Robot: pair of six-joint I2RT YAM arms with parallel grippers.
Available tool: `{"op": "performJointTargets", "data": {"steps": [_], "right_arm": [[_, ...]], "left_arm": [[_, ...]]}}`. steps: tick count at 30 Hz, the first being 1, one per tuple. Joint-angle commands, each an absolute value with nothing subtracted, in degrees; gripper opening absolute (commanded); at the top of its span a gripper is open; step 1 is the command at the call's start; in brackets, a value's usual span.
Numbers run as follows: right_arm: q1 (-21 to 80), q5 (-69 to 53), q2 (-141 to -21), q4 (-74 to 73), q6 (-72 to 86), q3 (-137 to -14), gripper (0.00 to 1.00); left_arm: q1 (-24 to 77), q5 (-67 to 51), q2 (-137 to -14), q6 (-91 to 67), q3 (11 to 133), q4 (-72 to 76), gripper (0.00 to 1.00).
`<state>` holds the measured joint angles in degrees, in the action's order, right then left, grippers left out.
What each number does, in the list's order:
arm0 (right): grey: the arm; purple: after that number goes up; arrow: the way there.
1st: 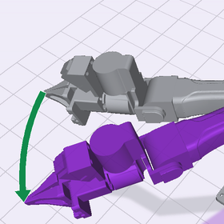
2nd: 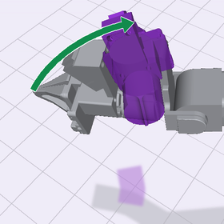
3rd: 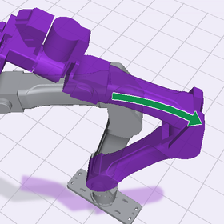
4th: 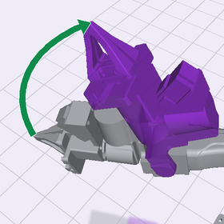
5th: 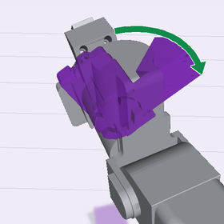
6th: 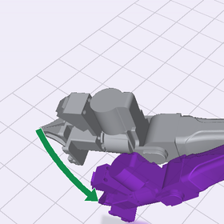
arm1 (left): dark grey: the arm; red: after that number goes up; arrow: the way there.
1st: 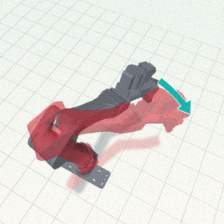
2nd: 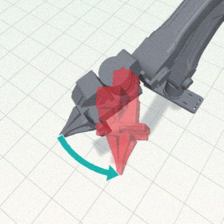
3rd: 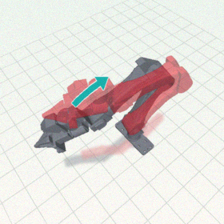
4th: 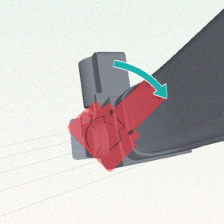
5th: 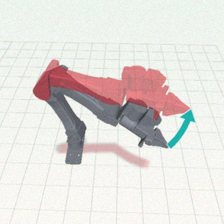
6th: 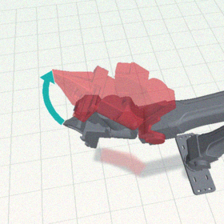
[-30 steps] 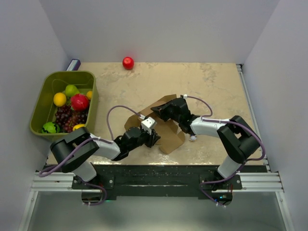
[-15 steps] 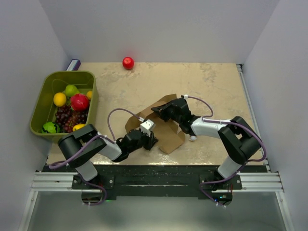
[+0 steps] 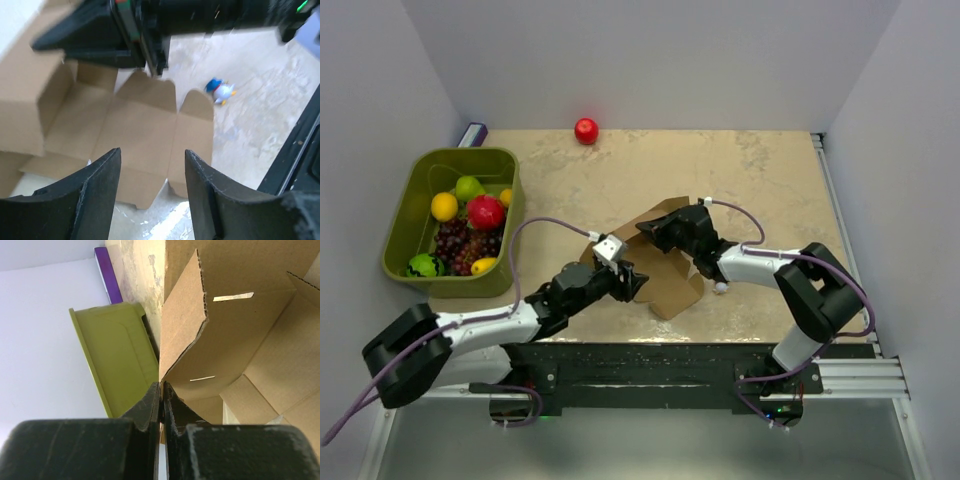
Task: Fold the paper box
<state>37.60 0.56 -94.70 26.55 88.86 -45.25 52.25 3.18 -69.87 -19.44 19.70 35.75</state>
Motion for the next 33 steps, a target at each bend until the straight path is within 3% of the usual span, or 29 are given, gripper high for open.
{"op": "performJointTargets", "data": {"steps": [1, 10, 16, 33], "right_arm": [[37.9, 2.2, -91.9, 26.5, 88.2, -44.6, 0.04], [37.9, 1.8, -91.9, 27.2, 88.3, -44.2, 0.04], [37.9, 1.1, -92.3, 27.5, 88.2, -44.3, 0.04], [37.9, 0.7, -92.5, 28.0, 88.5, -44.2, 0.04]], "left_arm": [[52.2, 7.4, -61.6, -14.2, 21.6, 25.9, 0.57], [50.2, 29.5, -63.1, -6.5, 27.2, 16.5, 0.49], [46.4, 31.2, -65.5, -6.6, 29.4, 19.6, 0.43], [43.8, 22.4, -80.4, -3.2, 34.3, 29.1, 0.40]]}}
